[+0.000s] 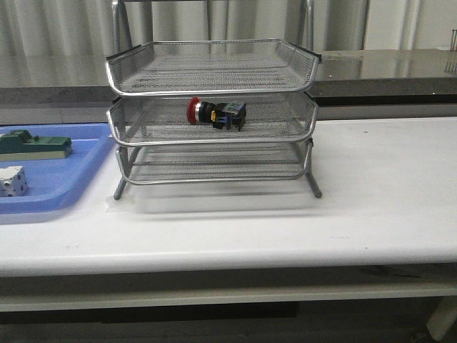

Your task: Place button on rack with both arms

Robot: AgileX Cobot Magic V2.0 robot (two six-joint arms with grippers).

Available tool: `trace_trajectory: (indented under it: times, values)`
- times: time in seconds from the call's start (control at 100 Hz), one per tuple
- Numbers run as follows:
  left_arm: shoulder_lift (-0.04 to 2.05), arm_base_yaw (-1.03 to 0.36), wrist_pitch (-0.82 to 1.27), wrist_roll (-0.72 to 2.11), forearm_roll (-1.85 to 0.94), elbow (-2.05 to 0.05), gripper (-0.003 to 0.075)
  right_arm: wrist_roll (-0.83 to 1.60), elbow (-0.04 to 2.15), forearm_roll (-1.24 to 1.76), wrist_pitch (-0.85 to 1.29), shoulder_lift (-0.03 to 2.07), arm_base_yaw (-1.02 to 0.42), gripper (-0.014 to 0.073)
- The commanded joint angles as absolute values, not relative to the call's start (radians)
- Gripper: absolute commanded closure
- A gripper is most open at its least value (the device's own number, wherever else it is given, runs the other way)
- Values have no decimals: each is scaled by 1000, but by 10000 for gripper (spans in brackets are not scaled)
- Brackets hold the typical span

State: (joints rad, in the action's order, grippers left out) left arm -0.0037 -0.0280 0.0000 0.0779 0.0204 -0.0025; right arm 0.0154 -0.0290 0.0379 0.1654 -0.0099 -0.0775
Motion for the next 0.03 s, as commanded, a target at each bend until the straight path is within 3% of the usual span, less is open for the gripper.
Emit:
trace_trajectory:
  times: [0.0,0.02]
  values:
    - [-37,-29,-73,66,10,52,741,15,-9,40,79,-29,-73,653]
    - [-37,-29,-73,66,10,52,741,15,-9,40,79,-29,-73,653]
